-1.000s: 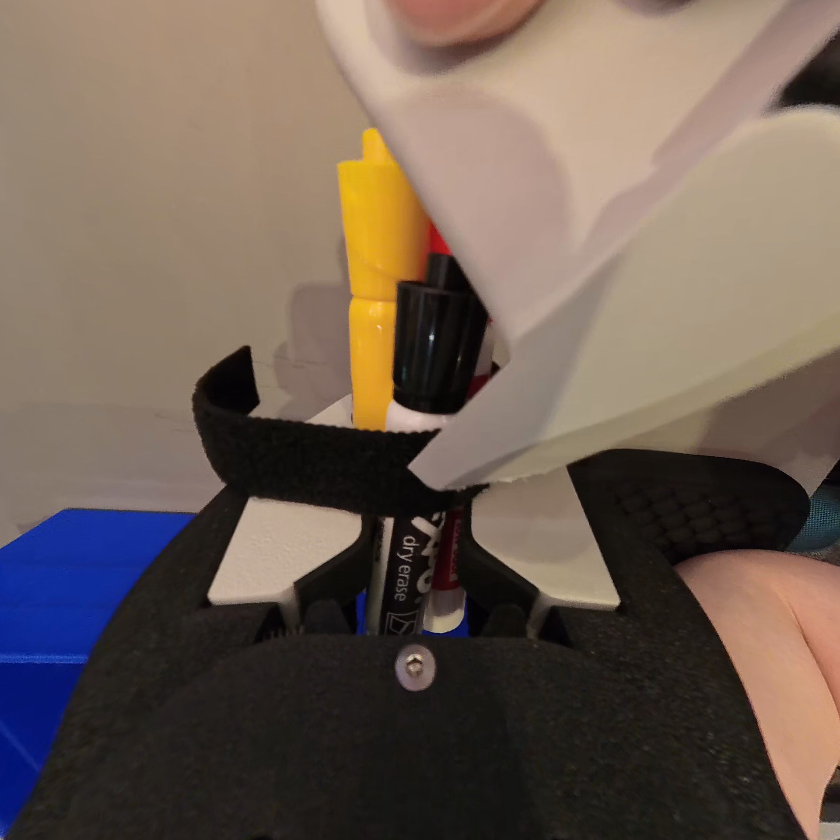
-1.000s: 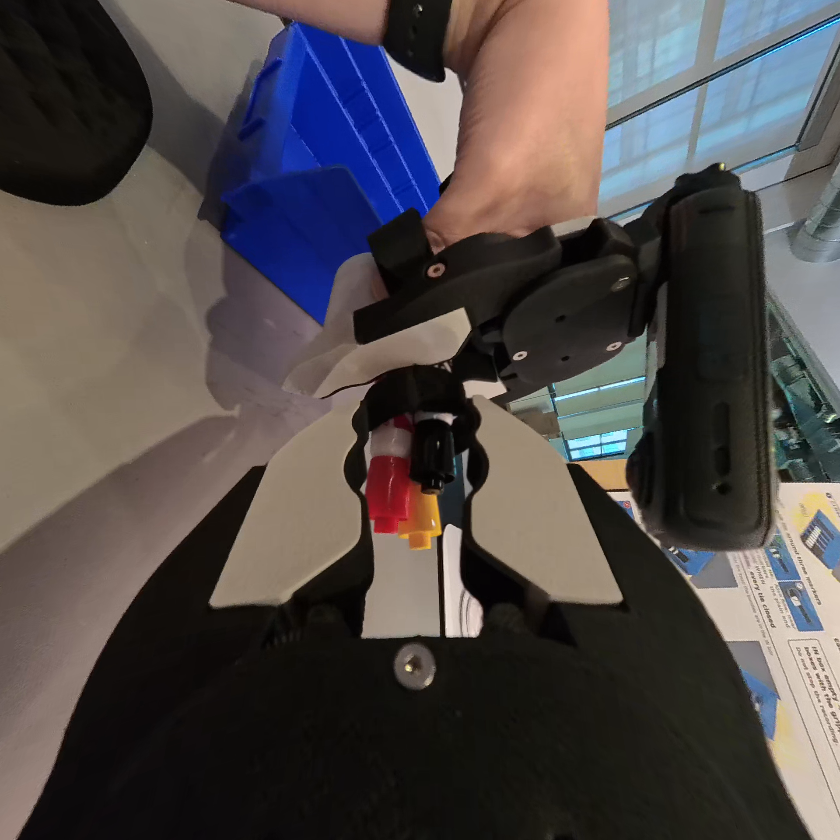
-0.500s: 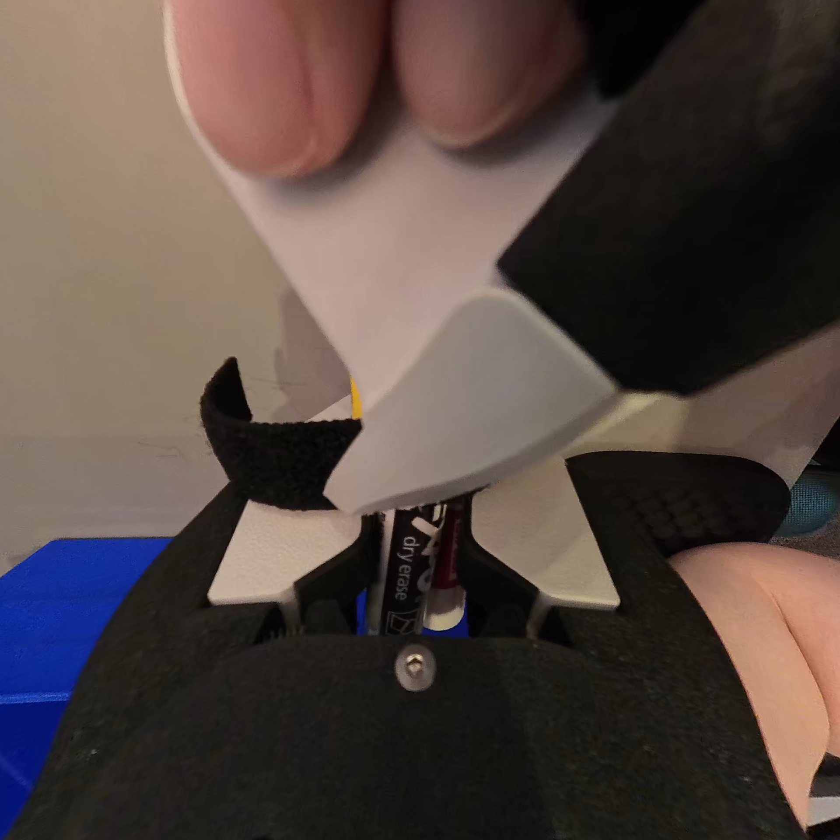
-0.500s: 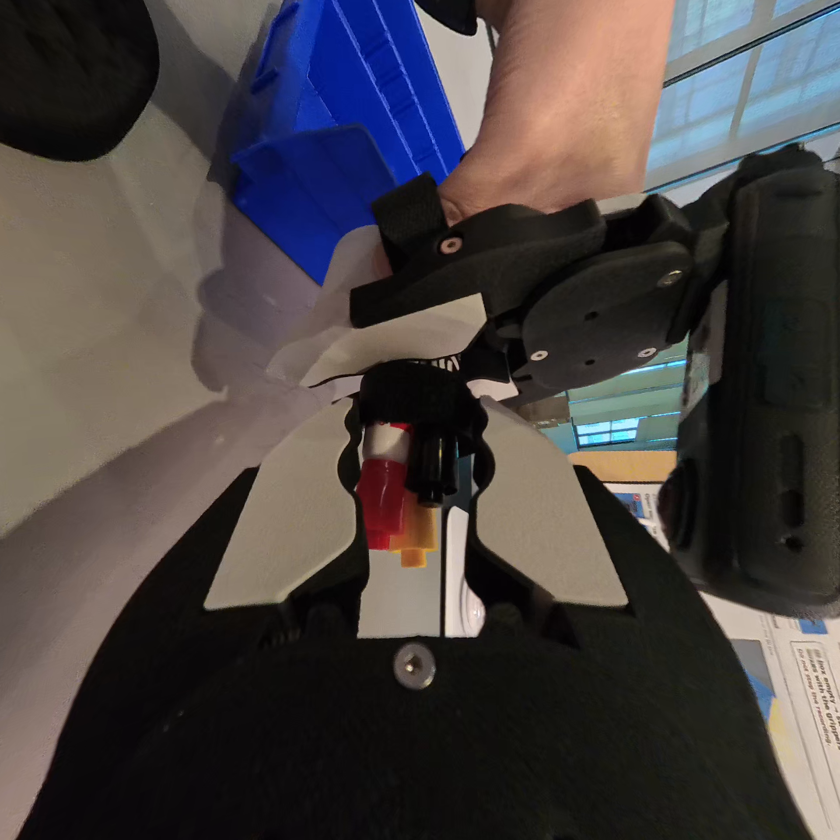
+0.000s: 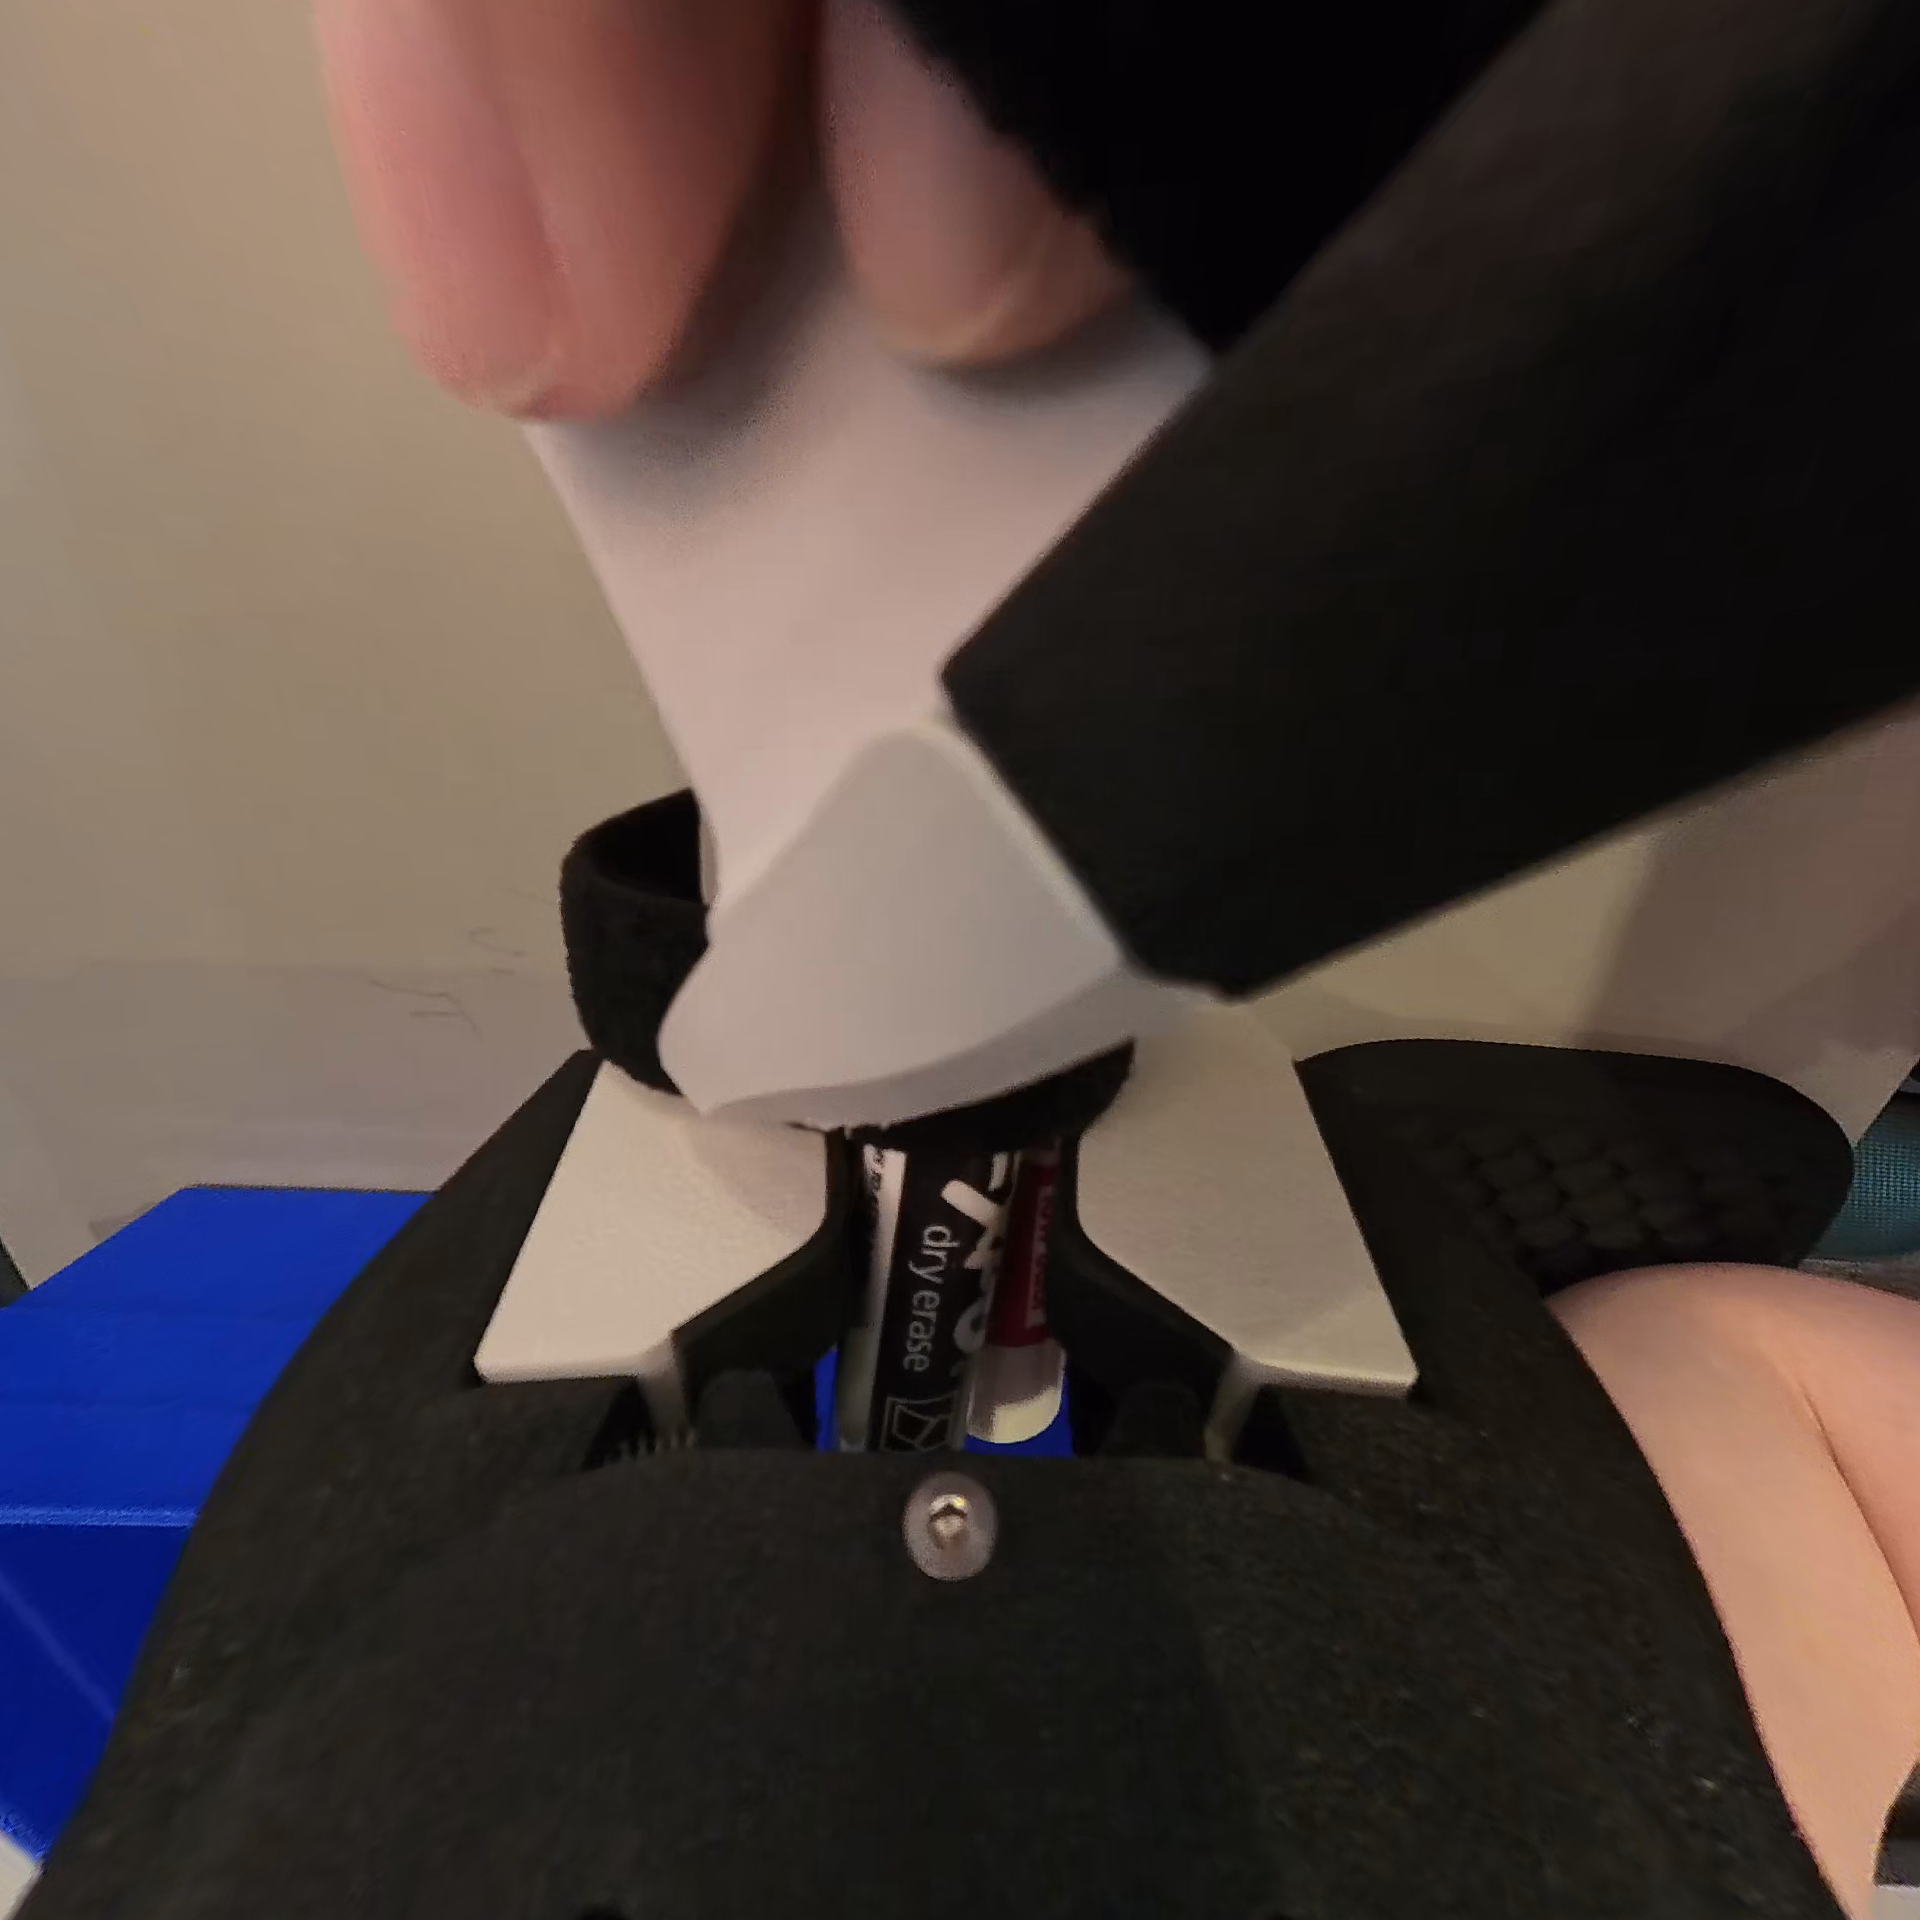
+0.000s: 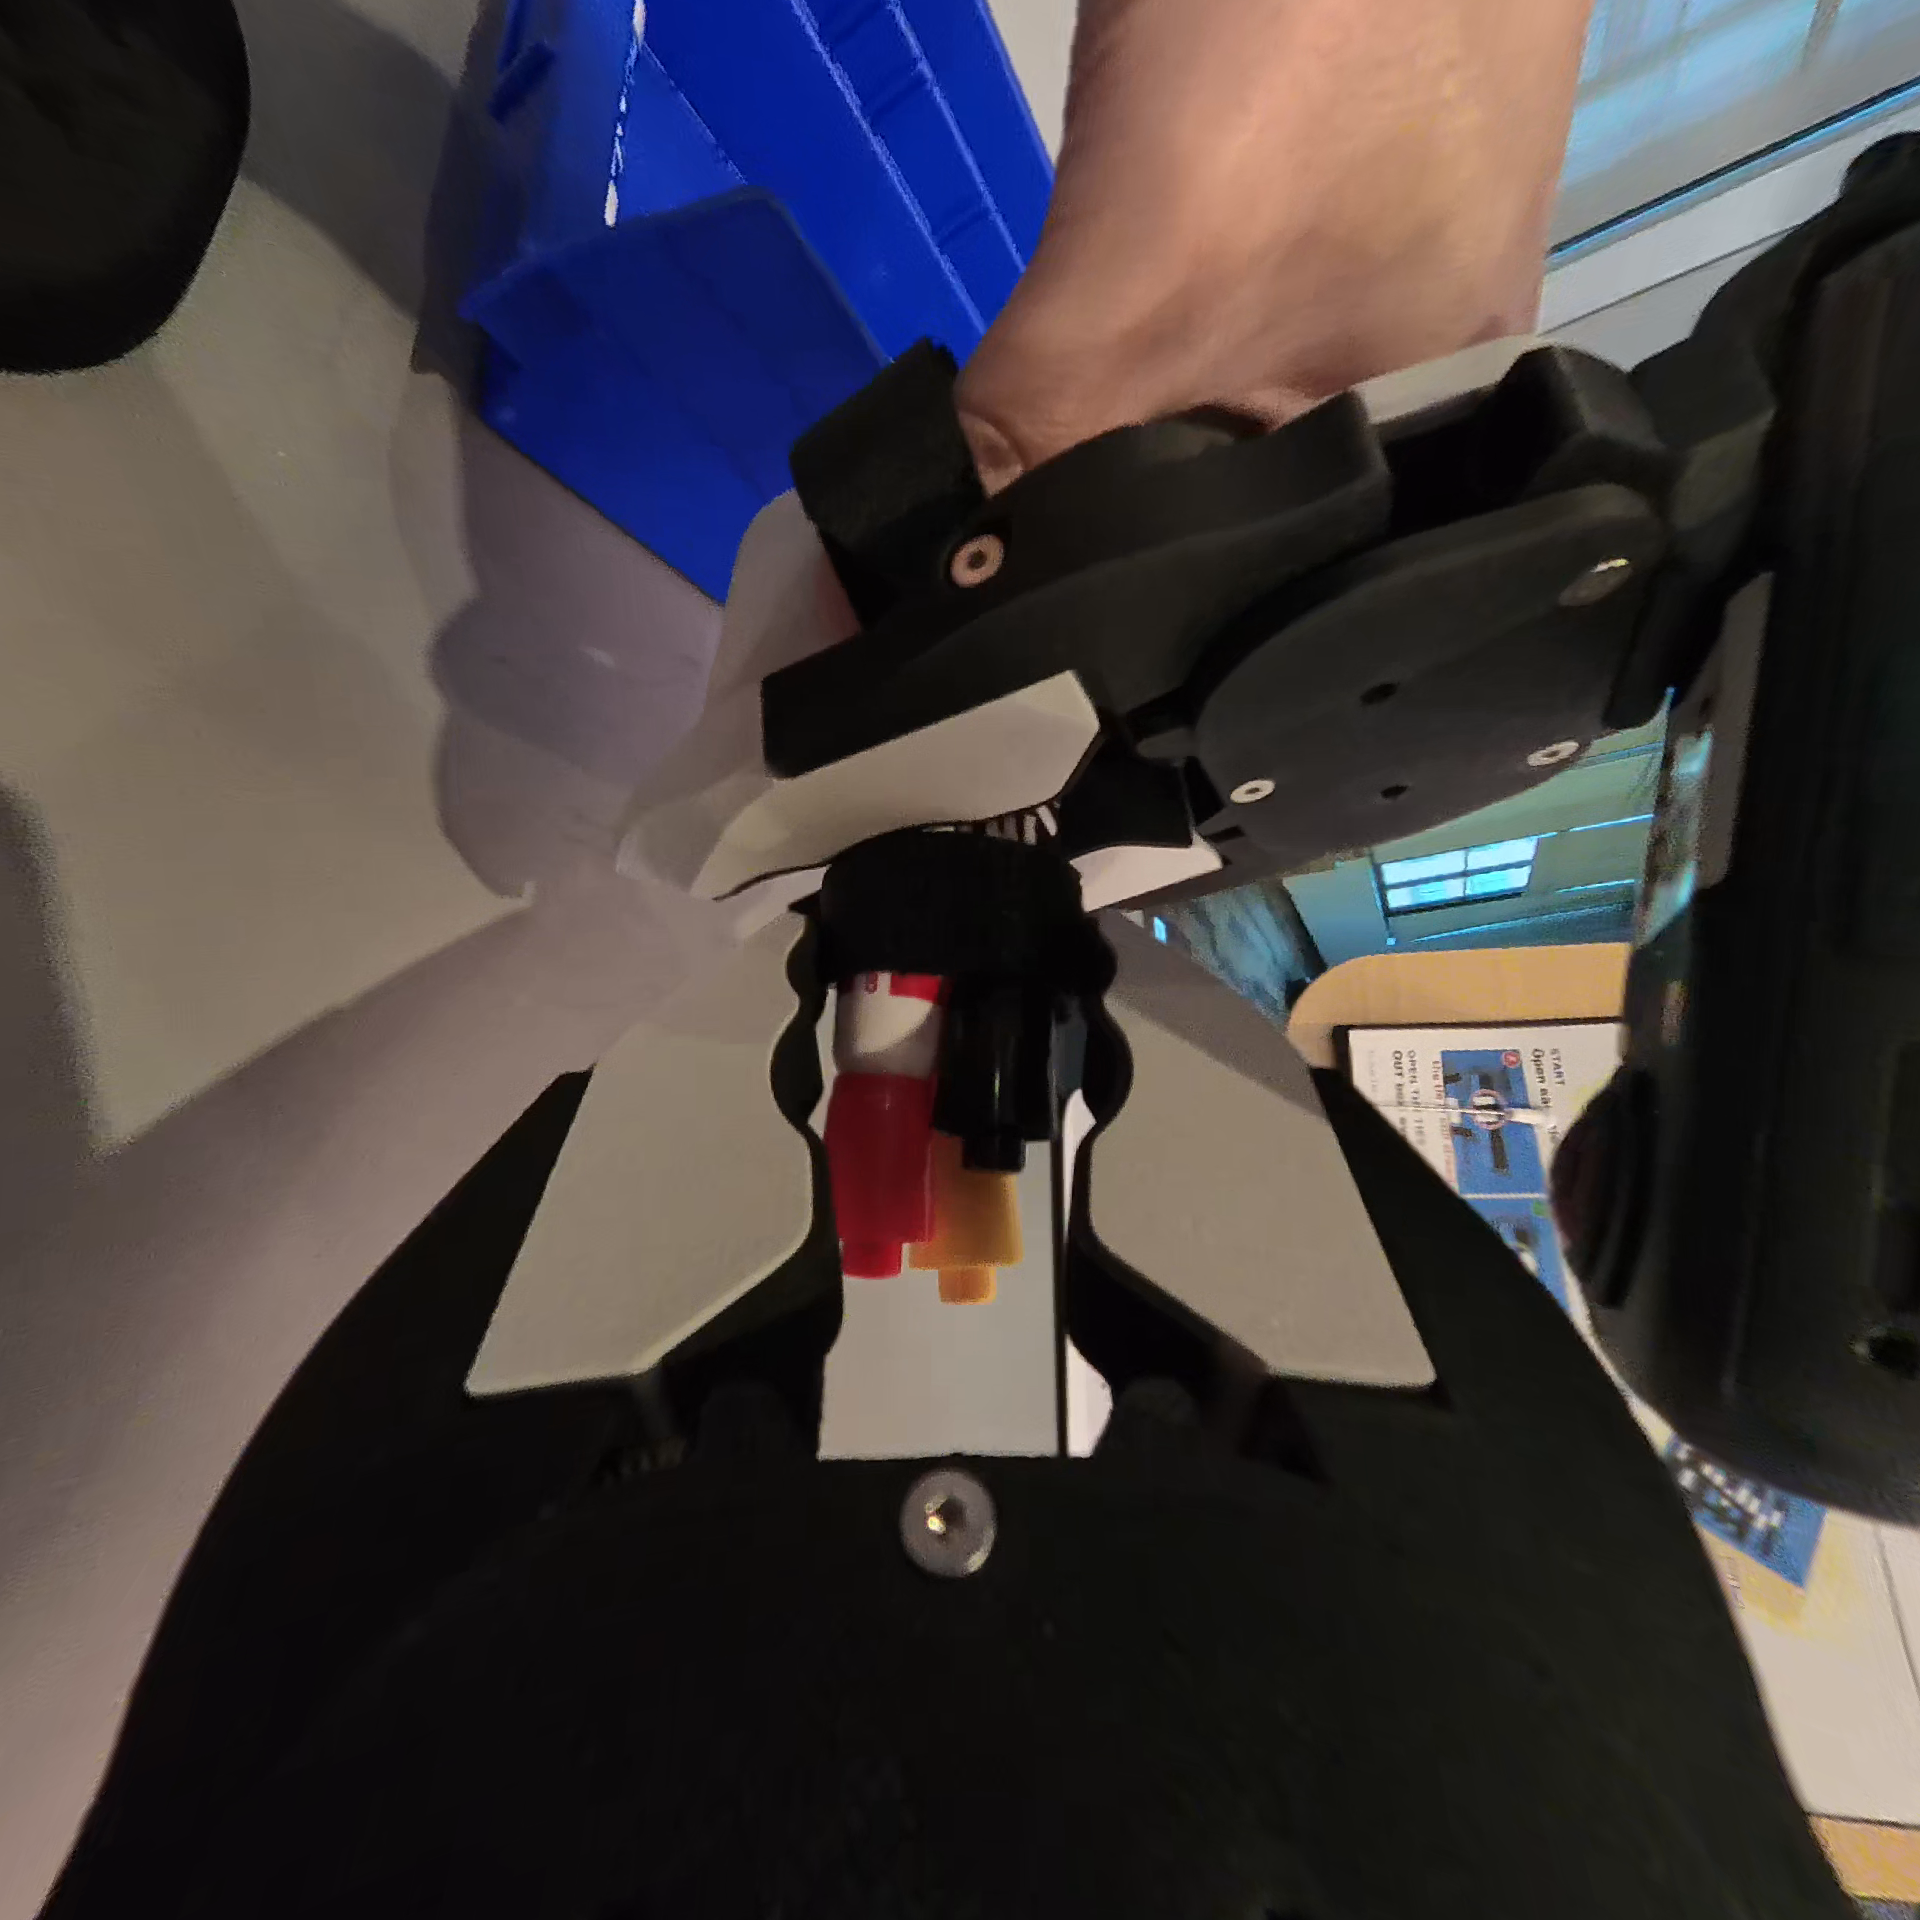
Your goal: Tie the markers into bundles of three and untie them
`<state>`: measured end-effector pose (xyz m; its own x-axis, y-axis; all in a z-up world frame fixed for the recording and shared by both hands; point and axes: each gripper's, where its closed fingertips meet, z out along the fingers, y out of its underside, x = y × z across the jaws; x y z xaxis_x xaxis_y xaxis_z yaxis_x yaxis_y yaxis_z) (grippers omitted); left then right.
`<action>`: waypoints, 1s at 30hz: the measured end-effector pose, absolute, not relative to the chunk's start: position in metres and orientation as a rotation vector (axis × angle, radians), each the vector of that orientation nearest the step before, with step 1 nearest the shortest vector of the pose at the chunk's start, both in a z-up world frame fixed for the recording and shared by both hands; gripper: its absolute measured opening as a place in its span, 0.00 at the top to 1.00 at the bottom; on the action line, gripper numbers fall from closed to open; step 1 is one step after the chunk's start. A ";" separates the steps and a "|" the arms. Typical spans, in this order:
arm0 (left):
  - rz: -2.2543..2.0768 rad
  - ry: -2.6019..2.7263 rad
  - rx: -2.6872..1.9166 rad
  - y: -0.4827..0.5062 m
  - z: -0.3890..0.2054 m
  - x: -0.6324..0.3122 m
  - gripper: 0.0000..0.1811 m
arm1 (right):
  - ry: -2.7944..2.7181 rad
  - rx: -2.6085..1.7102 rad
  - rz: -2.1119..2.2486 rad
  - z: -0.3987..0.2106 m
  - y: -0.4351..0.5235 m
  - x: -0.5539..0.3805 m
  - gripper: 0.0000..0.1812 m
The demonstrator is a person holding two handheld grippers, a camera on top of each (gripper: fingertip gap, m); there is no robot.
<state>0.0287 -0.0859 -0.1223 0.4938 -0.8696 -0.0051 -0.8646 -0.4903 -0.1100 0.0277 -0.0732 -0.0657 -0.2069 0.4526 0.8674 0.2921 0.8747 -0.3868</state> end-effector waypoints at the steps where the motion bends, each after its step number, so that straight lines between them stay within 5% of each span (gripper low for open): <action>1: -0.070 1.534 -2.626 -0.086 -0.122 0.029 0.77 | -1.814 -0.581 0.169 -0.066 -0.073 0.027 0.72; 30: -0.085 1.532 -2.678 -0.093 -0.124 0.034 0.77 | -1.941 -0.780 0.315 -0.086 -0.070 0.031 0.74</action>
<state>0.0337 -0.0927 -0.1237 0.5061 -0.8622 0.0204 -0.8592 -0.5061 -0.0746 0.0311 -0.0704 -0.0860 -0.3115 0.6411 0.7014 0.3865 0.7598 -0.5228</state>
